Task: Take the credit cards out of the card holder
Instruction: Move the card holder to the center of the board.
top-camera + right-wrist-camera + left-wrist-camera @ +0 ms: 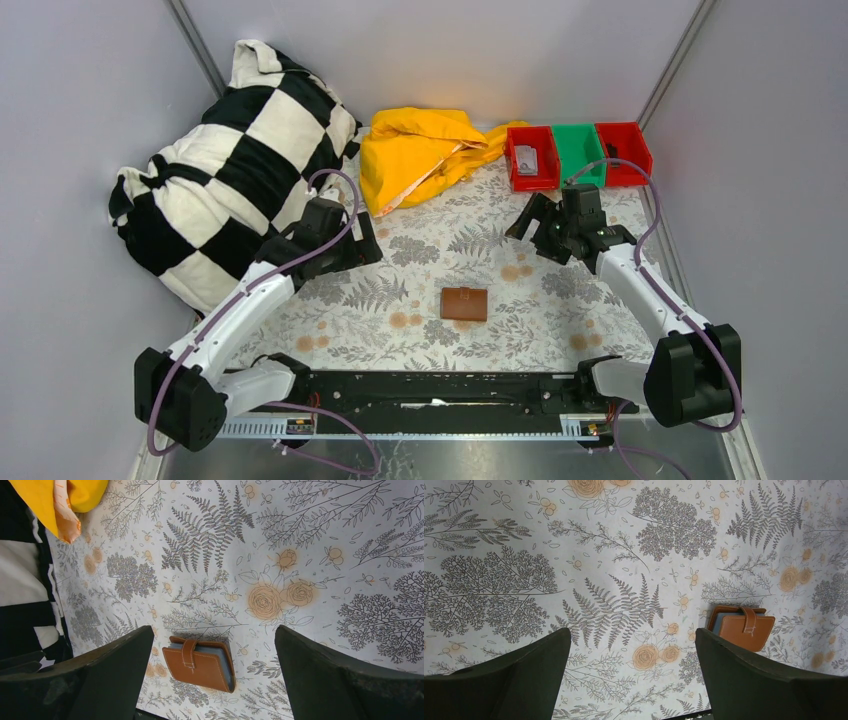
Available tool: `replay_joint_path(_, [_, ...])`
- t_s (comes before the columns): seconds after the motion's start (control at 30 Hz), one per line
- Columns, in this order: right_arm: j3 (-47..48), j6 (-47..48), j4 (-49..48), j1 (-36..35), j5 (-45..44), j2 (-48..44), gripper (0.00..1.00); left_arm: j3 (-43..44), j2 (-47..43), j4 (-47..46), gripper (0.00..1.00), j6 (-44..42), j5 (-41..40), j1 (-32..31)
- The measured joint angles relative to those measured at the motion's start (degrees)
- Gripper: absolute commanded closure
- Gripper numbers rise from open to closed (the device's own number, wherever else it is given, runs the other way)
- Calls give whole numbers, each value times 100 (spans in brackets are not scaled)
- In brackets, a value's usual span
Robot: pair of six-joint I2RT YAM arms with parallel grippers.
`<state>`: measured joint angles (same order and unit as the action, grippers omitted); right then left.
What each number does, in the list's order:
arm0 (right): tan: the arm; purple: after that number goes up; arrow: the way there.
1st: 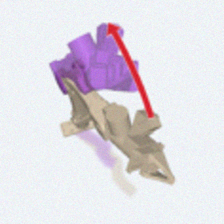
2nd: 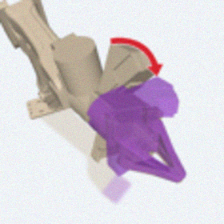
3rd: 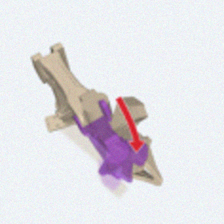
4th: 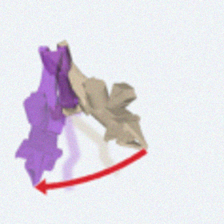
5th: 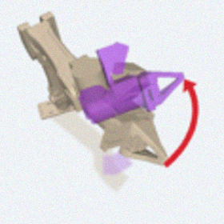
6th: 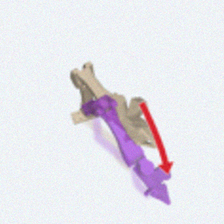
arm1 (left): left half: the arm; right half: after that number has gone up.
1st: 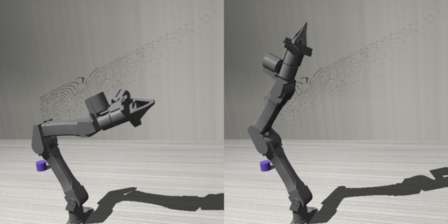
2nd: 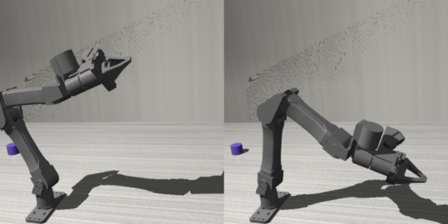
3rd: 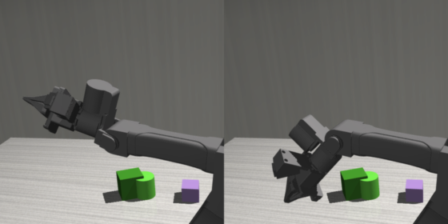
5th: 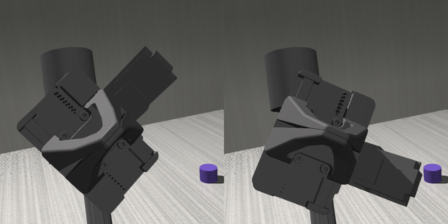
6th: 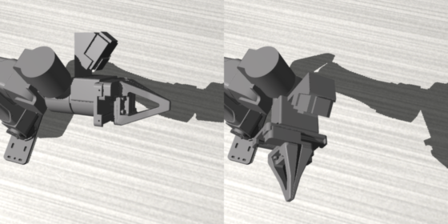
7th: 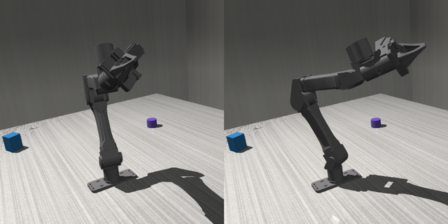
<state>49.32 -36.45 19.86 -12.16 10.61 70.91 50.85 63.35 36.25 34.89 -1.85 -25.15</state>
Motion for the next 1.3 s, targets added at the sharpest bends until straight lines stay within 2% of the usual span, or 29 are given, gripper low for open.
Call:
replay_joint_path(0.5, [2,74,59,-155,50,66,0,0,-66,-4,1,-59,20,4])
replay_joint_path(0.57, [4,111,103,-688,-146,66,0,-33,-63,-24,1,-70,44,4])
replay_joint_path(0.67, [7,144,247,-1928,-385,66,0,-177,-63,-17,1,-74,63,4])
replay_joint_path(0.93, [35,118,785,-4019,-1499,404,0,-205,-63,247,1,-33,63,72])
replay_joint_path(1.03, [55,254,892,-4424,-1615,802,0,-76,-63,350,1,-35,83,212])
replay_joint_path(1.3, [273,686,1296,-4682,-1862,1375,0,90,-68,457,1,-48,144,271])
